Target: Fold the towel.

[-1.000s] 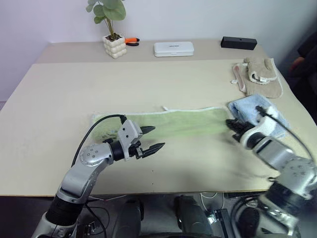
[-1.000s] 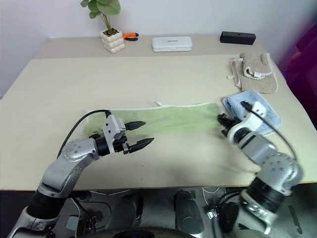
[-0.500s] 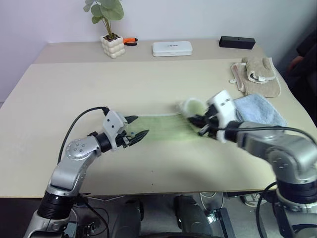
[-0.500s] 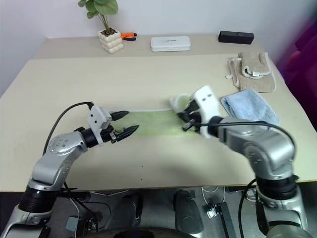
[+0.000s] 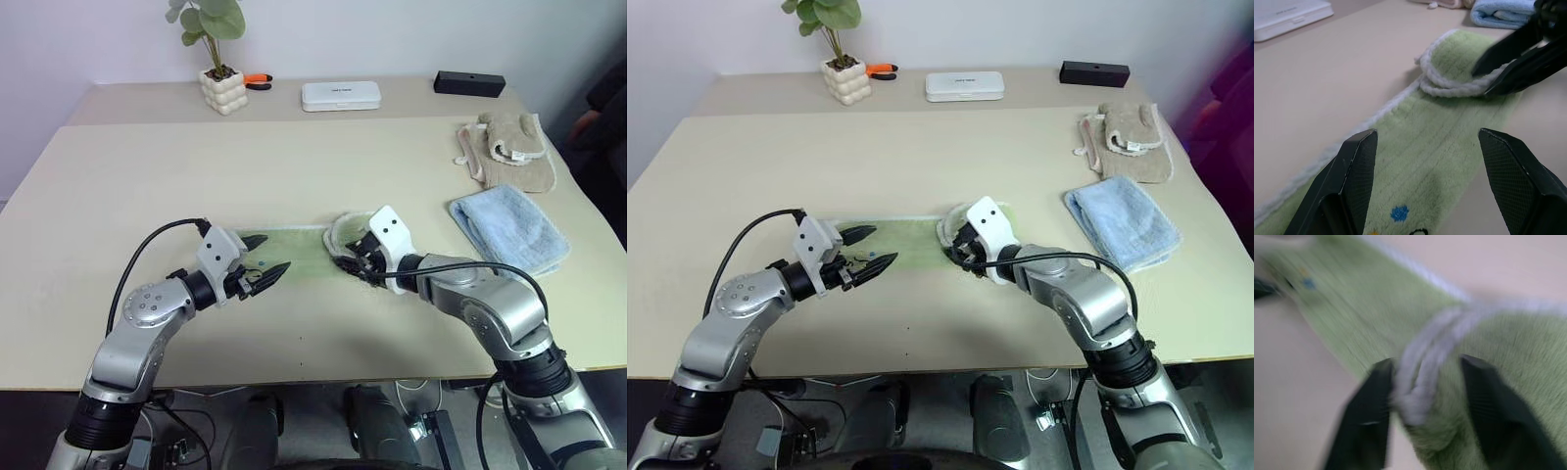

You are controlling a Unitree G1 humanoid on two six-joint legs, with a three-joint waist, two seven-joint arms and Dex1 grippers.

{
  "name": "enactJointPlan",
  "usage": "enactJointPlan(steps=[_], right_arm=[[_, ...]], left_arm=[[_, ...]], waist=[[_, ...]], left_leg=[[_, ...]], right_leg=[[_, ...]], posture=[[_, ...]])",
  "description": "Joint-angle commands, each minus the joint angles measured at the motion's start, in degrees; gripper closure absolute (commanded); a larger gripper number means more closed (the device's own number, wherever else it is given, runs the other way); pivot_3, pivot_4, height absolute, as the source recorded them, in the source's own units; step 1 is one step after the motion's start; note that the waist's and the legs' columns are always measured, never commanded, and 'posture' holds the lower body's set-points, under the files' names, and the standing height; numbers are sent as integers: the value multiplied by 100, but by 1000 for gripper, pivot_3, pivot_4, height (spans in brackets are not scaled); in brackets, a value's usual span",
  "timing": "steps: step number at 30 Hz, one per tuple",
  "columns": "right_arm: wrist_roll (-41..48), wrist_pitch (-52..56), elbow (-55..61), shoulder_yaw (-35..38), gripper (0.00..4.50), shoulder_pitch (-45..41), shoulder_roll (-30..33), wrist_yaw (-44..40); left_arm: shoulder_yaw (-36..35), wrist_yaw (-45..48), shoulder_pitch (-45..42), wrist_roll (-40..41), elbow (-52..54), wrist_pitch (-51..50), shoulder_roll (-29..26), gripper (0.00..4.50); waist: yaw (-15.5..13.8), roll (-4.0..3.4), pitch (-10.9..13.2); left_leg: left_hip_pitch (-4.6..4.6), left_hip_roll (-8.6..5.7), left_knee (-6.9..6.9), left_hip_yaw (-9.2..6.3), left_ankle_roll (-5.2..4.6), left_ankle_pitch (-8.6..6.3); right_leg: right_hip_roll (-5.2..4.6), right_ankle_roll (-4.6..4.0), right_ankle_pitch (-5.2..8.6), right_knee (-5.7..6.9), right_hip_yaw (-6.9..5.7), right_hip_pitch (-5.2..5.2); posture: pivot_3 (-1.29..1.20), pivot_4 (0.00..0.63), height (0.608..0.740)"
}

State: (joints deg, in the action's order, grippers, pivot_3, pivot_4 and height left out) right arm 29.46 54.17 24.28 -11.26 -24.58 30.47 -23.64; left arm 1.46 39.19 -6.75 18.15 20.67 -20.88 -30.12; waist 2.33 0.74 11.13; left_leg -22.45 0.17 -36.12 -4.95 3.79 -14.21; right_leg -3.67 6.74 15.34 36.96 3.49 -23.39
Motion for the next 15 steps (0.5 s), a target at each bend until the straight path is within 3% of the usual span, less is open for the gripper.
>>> enactJointPlan(steps=[1,3,4,11,15], right_arm=[[355,-262,681,641,1154,159,195,-453],[719,-221,681,1153,1154,241,172,-581],[738,-180,481,1330,1399,206,99,-481],[-381,-1151,-899,779,4461,-19,-64,-434],[-1057,-1995,-1772,5,4461,177,-367,-724]], left_arm=[[-120,-26,106,98,266,-27,-20,1139],[-197,-64,230,179,353,-105,-7,1139],[-235,-85,310,228,409,-141,1,1139],[-429,-322,829,656,872,-596,120,1139],[-654,-607,1318,1018,1134,-958,293,1139]], waist=[[-1,0,0],[-5,0,0],[-4,1,1],[17,3,-1],[29,7,-3]], left_leg=[[0,0,0,0,0,0],[0,0,1,0,0,0],[0,0,0,0,0,0],[6,2,1,3,0,0],[4,4,4,3,0,0]], right_leg=[[0,0,0,0,0,0],[0,0,0,-1,0,0],[-1,0,0,-1,0,2],[1,-3,-1,1,0,2],[2,-2,-1,0,0,-2]], posture=[[0,150,737],[0,150,737],[0,150,737],[0,150,737],[0,150,737]])
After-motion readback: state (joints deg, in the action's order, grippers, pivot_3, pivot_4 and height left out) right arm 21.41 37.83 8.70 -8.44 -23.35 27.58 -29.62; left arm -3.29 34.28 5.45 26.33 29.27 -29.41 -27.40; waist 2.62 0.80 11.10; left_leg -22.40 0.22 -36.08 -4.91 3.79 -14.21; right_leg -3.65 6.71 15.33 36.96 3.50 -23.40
